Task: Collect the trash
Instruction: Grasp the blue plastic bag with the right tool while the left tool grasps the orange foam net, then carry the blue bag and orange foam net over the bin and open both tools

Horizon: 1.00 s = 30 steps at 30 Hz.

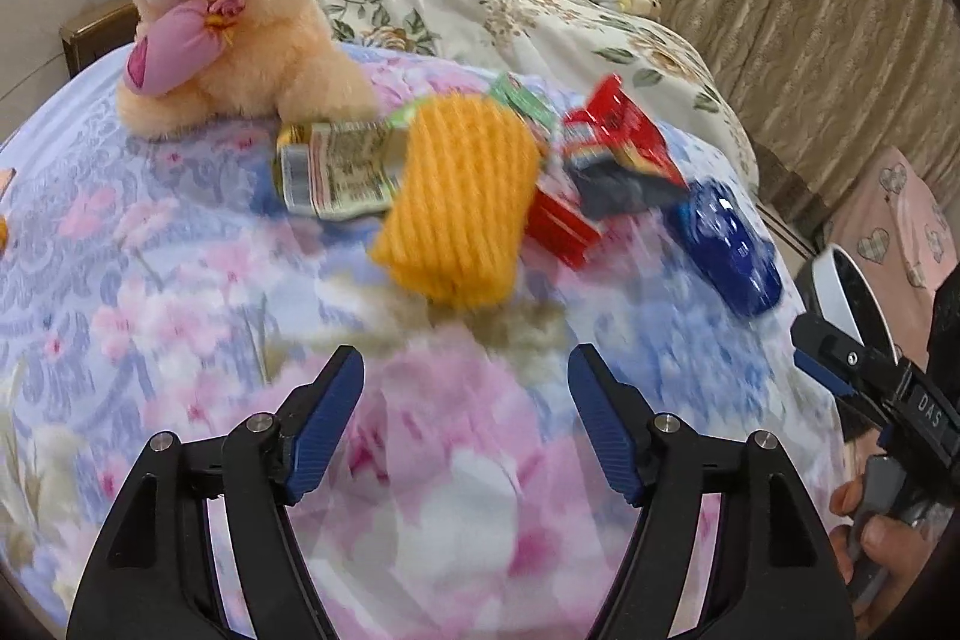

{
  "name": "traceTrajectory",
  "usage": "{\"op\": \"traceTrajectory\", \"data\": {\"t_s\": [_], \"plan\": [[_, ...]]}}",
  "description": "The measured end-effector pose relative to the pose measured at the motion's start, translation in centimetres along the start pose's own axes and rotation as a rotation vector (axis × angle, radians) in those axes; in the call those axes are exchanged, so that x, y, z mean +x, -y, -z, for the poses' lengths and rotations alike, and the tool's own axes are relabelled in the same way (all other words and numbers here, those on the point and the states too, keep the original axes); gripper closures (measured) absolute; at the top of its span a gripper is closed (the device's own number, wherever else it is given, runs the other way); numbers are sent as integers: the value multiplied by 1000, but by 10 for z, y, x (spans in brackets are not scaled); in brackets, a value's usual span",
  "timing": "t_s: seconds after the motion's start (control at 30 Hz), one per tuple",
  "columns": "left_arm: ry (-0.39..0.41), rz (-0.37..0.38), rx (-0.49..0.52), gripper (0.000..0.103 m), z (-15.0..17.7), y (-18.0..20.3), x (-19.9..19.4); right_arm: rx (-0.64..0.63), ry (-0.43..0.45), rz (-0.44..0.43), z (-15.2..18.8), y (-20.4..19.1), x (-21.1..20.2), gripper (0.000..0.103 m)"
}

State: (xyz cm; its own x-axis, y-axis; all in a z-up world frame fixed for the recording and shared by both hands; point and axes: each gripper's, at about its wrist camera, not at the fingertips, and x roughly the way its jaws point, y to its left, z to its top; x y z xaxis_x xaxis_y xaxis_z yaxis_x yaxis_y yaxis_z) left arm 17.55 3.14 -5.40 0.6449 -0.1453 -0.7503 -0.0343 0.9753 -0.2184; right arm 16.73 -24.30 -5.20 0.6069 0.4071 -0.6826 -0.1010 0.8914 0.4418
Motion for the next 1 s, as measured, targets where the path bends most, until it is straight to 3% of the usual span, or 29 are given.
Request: {"op": "traceTrajectory", "data": {"t_s": [0.3, 0.37, 0.4, 0.43, 0.47, 0.5, 0.63, 1.0], "plan": [[14, -7, -24, 31, -25, -3, 20, 49, -10, 1, -22, 6, 32, 12], [11, -3, -22, 37, -28, -3, 24, 41, -7, -4, -24, 4, 36, 15], [6, 9, -19, 51, -28, -3, 26, 36, -6, -4, -25, 3, 37, 24], [-2, 14, -13, 61, -27, -2, 27, 33, -7, -4, -25, 2, 38, 39], [-7, 19, -7, 66, -27, -1, 29, 29, -12, -1, -24, 1, 39, 48], [-8, 22, -3, 75, -27, -1, 29, 26, -22, 1, -24, 0, 41, 66], [-1, 38, 16, 85, -23, 1, 20, -8, -17, 5, -18, -3, 35, 70], [-12, 66, 73, 87, 15, 17, -8, -3, 7, -20, 7, 3, -6, 71]]}}
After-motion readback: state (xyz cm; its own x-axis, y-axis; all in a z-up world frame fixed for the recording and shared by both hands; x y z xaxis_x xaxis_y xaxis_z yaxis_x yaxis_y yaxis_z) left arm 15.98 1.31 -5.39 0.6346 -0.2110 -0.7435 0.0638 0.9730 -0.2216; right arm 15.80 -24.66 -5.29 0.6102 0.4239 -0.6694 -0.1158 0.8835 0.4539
